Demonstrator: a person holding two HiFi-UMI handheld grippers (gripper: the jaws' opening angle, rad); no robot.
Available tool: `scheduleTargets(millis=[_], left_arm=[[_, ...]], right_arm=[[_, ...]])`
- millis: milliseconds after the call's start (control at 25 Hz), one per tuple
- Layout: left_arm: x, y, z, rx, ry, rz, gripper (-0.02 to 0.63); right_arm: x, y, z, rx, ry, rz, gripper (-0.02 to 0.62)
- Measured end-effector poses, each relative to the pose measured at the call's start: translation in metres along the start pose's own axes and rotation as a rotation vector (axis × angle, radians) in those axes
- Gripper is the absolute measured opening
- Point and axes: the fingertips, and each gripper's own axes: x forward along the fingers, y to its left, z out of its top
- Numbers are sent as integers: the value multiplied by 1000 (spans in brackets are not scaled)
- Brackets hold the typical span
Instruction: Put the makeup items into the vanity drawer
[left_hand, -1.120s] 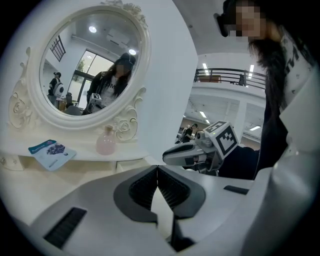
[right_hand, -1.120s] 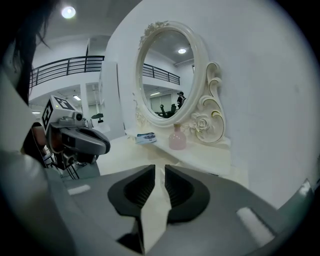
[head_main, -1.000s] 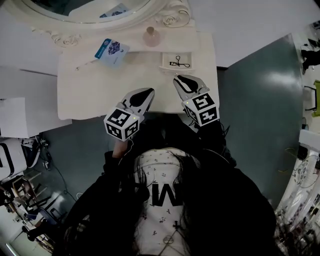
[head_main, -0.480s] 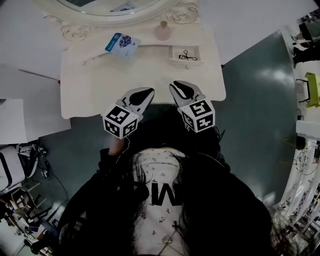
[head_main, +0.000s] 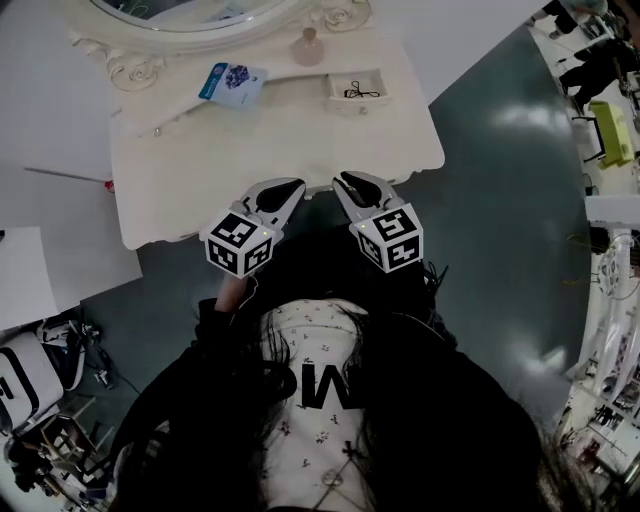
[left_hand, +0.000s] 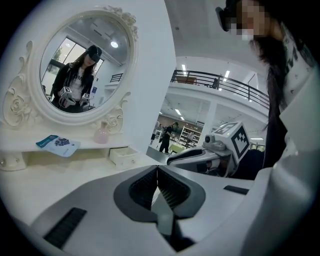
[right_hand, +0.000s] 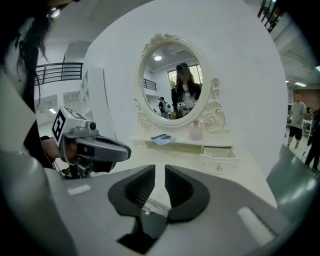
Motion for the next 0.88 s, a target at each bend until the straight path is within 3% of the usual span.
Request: scheduleTargets(millis=[400, 760, 880], left_arm=[[6, -45, -2, 10, -33, -13, 0], [6, -112, -31, -22, -35, 52, 0], [7, -143, -49, -34, -25, 64, 0]], right_arm=[[-49, 1, -12, -38, -1, -31, 69], [-110, 17, -46, -57, -15, 62, 67], [-133, 20, -64, -71, -7, 73, 17]])
